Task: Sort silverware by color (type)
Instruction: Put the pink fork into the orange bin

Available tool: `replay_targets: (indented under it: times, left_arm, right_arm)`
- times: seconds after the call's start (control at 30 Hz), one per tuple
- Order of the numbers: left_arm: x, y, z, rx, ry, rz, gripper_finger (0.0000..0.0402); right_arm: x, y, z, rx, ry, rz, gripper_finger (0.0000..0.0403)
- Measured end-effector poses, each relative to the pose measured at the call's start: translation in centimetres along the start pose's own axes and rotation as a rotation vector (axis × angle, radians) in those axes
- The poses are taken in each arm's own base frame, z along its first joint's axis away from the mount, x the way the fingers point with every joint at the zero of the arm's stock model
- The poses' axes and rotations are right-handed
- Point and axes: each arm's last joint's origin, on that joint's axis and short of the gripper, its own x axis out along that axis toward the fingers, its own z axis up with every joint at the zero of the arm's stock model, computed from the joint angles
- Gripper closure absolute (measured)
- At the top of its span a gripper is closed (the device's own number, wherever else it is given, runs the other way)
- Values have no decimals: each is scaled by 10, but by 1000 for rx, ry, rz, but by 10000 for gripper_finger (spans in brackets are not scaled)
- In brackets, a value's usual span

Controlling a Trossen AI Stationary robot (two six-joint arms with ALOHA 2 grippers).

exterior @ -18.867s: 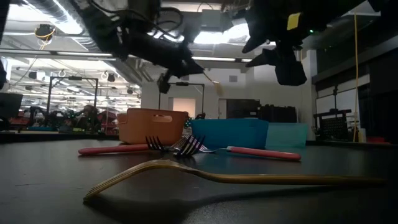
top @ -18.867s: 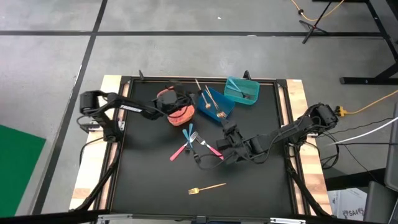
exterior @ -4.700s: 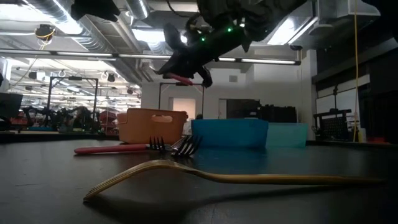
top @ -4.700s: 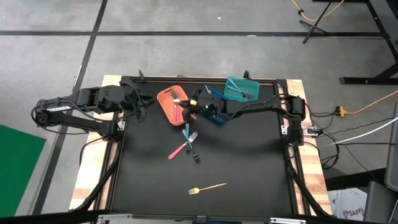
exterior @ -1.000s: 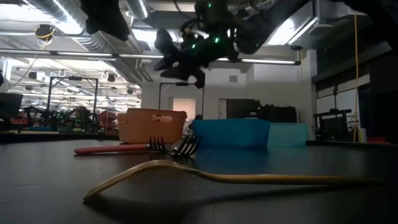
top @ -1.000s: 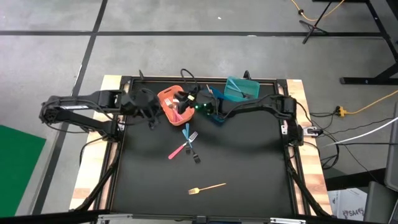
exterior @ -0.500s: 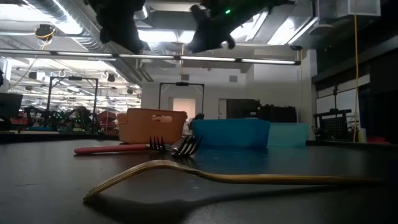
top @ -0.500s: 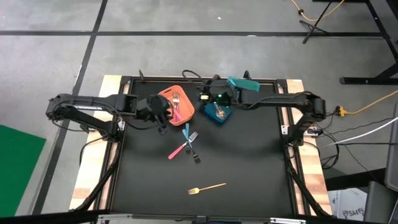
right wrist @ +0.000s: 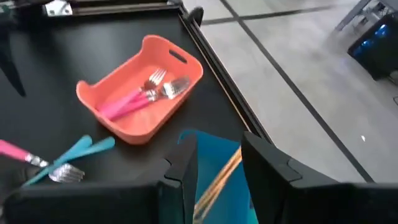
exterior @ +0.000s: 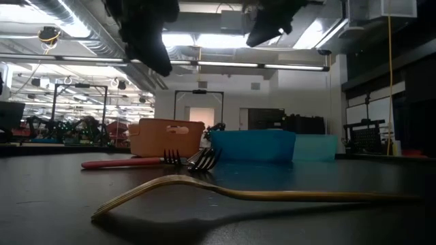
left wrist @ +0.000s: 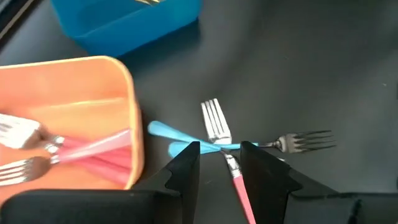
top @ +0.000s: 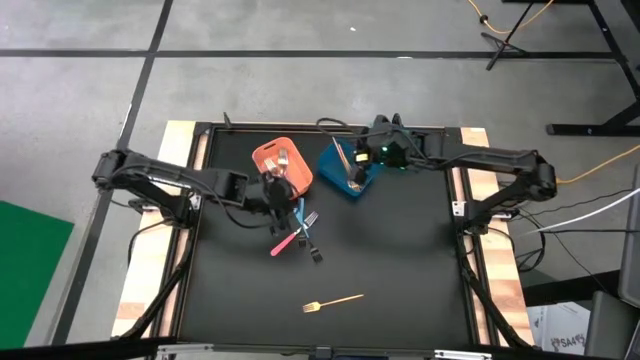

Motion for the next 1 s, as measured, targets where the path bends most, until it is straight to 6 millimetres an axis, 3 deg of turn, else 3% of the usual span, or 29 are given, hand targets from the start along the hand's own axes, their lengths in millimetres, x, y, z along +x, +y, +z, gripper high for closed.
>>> replay_targets:
  times: [0.33,1.0]
  left_arm:
    - [36,-19,-13,13,103,26,294]
    - [94,-31,-35,-151,232,119,294]
  right_arm:
    - [-13,-5,-16,-51,146,-9,292]
    - [20,8,-72,-77,302,-12,292]
